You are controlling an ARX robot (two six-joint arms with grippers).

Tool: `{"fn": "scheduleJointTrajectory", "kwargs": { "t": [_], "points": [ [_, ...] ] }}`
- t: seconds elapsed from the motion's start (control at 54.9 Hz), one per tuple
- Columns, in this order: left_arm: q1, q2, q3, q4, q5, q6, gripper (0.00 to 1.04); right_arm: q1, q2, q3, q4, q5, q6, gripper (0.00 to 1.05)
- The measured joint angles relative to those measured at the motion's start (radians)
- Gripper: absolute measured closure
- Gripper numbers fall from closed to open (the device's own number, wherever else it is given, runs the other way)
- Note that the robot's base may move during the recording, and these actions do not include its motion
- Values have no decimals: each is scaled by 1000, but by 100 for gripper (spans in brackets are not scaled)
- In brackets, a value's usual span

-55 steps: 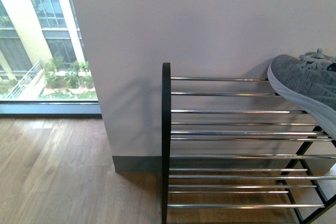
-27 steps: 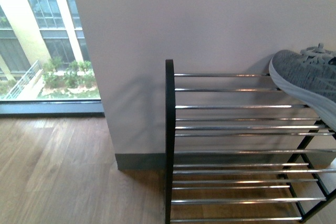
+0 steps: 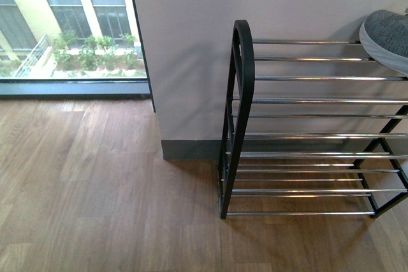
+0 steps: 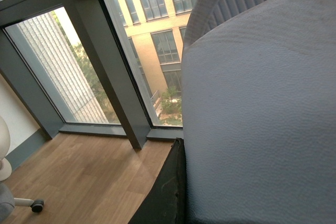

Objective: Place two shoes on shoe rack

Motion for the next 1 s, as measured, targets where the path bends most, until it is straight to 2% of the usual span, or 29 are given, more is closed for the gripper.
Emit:
{"fn": "scheduleJointTrajectory", "kwargs": {
  "t": [0.055, 0.128, 0.273, 0.401, 0.674, 1.002],
  "points": [
    [0, 0, 0, 0, 0, 0, 103, -33, 85, 21, 26, -88, 40, 103],
    [0, 0, 0, 0, 0, 0, 103, -56, 213, 53, 115, -122, 68, 103],
    [0, 0, 0, 0, 0, 0, 103, -68, 482, 158, 312, -122, 77, 103],
    [0, 0, 0, 0, 0, 0, 103, -62, 689, 261, 411, -106, 74, 103],
    [0, 0, 0, 0, 0, 0, 103, -9, 1103, 495, 486, -69, 2, 103],
    [0, 0, 0, 0, 0, 0, 103, 0, 1392, 668, 457, -32, -70, 103]
  ]
}}
